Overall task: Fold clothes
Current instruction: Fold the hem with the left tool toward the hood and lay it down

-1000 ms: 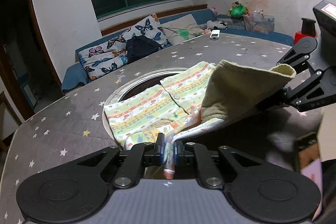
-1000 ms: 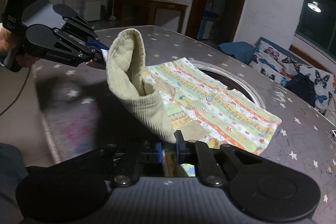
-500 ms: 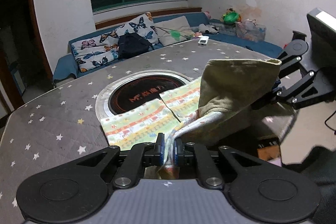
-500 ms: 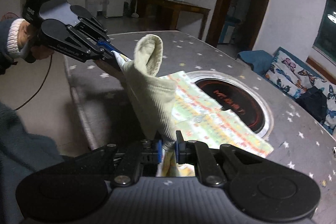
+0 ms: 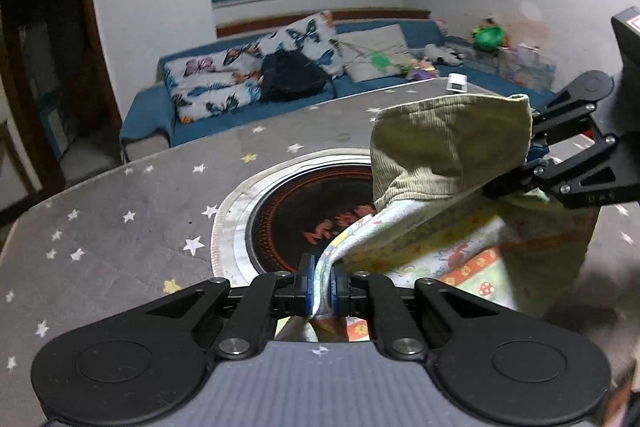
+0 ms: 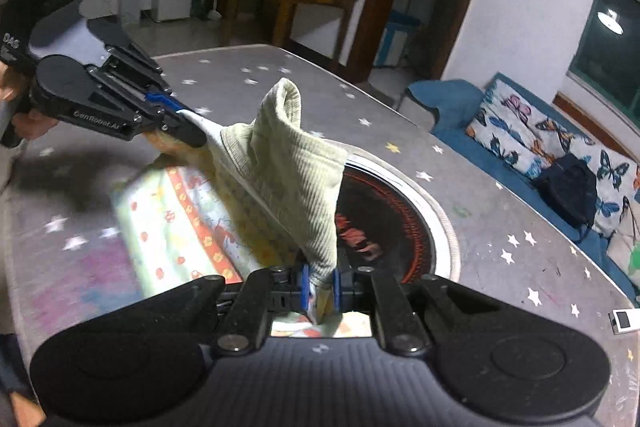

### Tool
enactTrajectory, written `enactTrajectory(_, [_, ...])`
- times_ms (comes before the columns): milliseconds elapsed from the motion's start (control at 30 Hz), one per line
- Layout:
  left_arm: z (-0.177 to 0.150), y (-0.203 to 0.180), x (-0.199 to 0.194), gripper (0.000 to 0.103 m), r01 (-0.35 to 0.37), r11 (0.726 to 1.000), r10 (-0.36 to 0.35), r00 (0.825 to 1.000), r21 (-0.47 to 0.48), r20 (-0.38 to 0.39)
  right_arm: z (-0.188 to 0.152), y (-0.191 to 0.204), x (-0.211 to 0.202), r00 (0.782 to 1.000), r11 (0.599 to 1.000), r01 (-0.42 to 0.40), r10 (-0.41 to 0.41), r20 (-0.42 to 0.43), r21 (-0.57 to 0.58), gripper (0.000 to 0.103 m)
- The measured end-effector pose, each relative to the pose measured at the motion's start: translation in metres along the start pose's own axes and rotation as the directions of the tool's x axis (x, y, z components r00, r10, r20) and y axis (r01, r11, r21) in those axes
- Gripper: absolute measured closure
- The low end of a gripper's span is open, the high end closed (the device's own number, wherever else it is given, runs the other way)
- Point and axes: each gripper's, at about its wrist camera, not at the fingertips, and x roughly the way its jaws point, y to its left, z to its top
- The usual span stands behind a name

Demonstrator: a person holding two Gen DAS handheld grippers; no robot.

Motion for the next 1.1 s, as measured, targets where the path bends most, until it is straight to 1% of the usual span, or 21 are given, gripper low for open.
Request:
enactTrajectory(100, [0.003,0.012,0.026,0.094,-0.011,0.999,0.01,1.0,-0.045,-0.028,0.002,-0.012,0.028,1.0,1.0,0.013,-0.013,-0.019,0.025,0.093])
enactTrajectory(200, [0.001,0.018,0.044,0.093,-0.024,0.997,0.02,0.998,-0.07,-0.052,-0.005,-0.02,0.052,0.999,0.997,0.029,-0.027,-0.032,0.067,0.092])
enactTrajectory(233, [0.0,0.019,0.049,0.091,-0.035,0.997,0.031,0.998,-0.069,-0.059,-0.008,-0.022,0.059,0.999,0.996,0.035,-0.032,-0.035,0.081,0.089])
enactTrajectory(267, [-0.001,0.019,0.053,0.09,-0.042,0.997,0.037,0.997,-0.071,-0.066,-0.011,-0.024,0.065,0.999,0.994,0.044,-0.041,-0.035,0.098,0.082])
enactTrajectory(300, [-0.002,0.021,0.055,0.088,-0.048,0.996,0.042,0.997,-0.078,-0.071,-0.014,-0.027,0.067,0.998,0.991,0.059,-0.056,-0.03,0.118,0.079])
enactTrajectory(333, [-0.003,0.022,0.057,0.082,-0.054,0.995,0.047,0.996,-0.086,-0.076,-0.018,-0.031,0.068,0.997,0.987,0.071,-0.068,-0.024,0.143,0.077])
enactTrajectory(367, [-0.003,0.024,0.059,0.081,-0.059,0.994,0.052,0.995,-0.094,-0.081,-0.022,-0.036,0.066,0.997,0.982,0.078,-0.077,-0.015,0.173,0.077])
enactTrajectory(400, [-0.003,0.026,0.059,0.075,-0.062,0.993,0.054,0.995,-0.102,-0.079,-0.026,-0.042,0.063,0.996,0.976,0.086,-0.086,-0.006,0.203,0.076])
enactTrajectory(433, [-0.003,0.027,0.059,0.067,-0.067,0.992,0.059,0.996,-0.11,-0.074,-0.03,-0.046,0.059,0.996,0.969,0.09,-0.093,0.003,0.231,0.073])
enactTrajectory(467, [-0.002,0.029,0.059,0.062,-0.079,0.99,0.071,0.995,-0.117,-0.07,-0.033,-0.049,0.054,0.995,0.962,0.091,-0.098,0.014,0.257,0.072])
enactTrajectory(500, [-0.001,0.031,0.058,0.056,-0.093,0.988,0.085,0.994,-0.124,-0.067,-0.036,-0.052,0.048,0.994,0.955,0.092,-0.103,0.025,0.283,0.072])
enactTrajectory(667, [-0.001,0.036,0.055,0.048,-0.118,0.981,0.108,0.992,-0.152,-0.07,-0.055,-0.055,0.025,0.984,0.924,0.138,-0.17,0.059,0.357,0.072])
enactTrajectory(800, [0.001,0.038,0.049,0.037,-0.13,0.979,0.122,0.991,-0.158,-0.058,-0.064,-0.049,0.011,0.979,0.909,0.132,-0.181,0.091,0.395,0.073])
enactTrajectory(900, [0.004,0.043,0.043,0.036,-0.146,0.975,0.141,0.989,-0.168,-0.041,-0.07,-0.044,0.001,0.975,0.897,0.126,-0.191,0.114,0.424,0.075])
enactTrajectory(933, [0.005,0.046,0.039,0.036,-0.153,0.97,0.149,0.988,-0.187,-0.033,-0.072,-0.043,0.002,0.976,0.895,0.127,-0.19,0.107,0.428,0.075])
enactTrajectory(1000, [0.006,0.054,0.03,0.04,-0.166,0.959,0.167,0.986,-0.231,-0.015,-0.078,-0.044,0.016,0.982,0.893,0.139,-0.178,0.054,0.428,0.075])
enactTrajectory(1033, [0.005,0.058,0.027,0.049,-0.162,0.955,0.165,0.986,-0.248,-0.008,-0.081,-0.046,0.022,0.984,0.887,0.144,-0.175,0.031,0.438,0.075])
enactTrajectory(1067, [0.005,0.061,0.024,0.055,-0.155,0.952,0.16,0.987,-0.264,-0.002,-0.085,-0.049,0.028,0.985,0.879,0.149,-0.173,0.011,0.453,0.075])
enactTrajectory(1100, [0.005,0.061,0.02,0.064,-0.149,0.951,0.156,0.988,-0.271,0.006,-0.089,-0.053,0.033,0.985,0.867,0.155,-0.173,-0.006,0.474,0.075])
